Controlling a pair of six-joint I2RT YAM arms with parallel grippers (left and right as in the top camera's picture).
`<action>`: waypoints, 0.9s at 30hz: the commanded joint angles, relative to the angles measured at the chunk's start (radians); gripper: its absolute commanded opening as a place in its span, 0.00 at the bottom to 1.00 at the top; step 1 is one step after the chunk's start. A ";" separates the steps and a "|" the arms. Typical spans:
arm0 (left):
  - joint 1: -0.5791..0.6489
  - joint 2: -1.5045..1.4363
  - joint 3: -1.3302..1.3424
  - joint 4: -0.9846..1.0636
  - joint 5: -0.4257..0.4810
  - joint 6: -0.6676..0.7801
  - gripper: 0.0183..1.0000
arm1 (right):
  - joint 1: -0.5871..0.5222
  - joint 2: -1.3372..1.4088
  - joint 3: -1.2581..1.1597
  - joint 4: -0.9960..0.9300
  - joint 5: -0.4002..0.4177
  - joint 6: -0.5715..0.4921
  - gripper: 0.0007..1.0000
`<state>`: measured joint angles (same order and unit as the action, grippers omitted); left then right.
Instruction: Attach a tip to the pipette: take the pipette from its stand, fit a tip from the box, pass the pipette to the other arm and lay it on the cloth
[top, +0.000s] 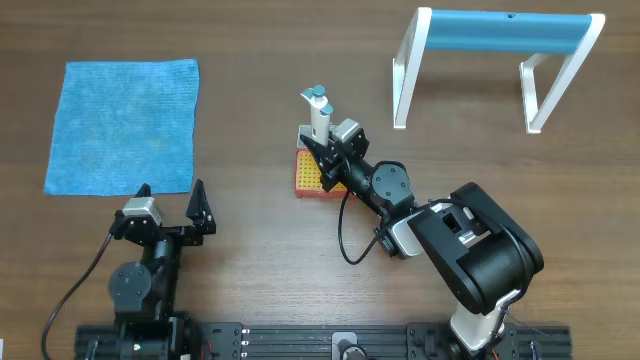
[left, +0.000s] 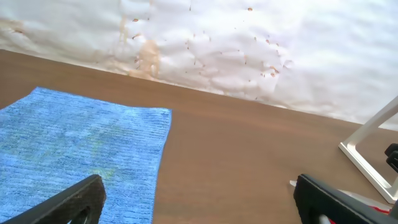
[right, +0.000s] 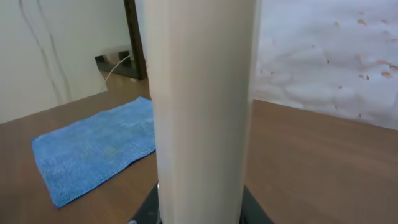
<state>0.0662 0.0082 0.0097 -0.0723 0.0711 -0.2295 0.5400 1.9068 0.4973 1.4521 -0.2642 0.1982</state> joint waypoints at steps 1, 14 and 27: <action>-0.004 -0.005 -0.004 -0.003 -0.011 -0.002 0.98 | -0.003 -0.009 0.019 0.010 -0.010 0.010 0.07; -0.004 -0.005 -0.004 -0.003 -0.011 -0.002 0.98 | -0.016 -0.026 -0.001 0.010 -0.010 0.007 0.07; -0.004 -0.005 -0.004 -0.003 -0.011 -0.002 0.98 | -0.016 -0.031 -0.038 0.010 -0.010 0.007 0.07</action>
<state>0.0662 0.0082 0.0097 -0.0723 0.0711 -0.2295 0.5301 1.9018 0.4747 1.4578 -0.2642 0.1982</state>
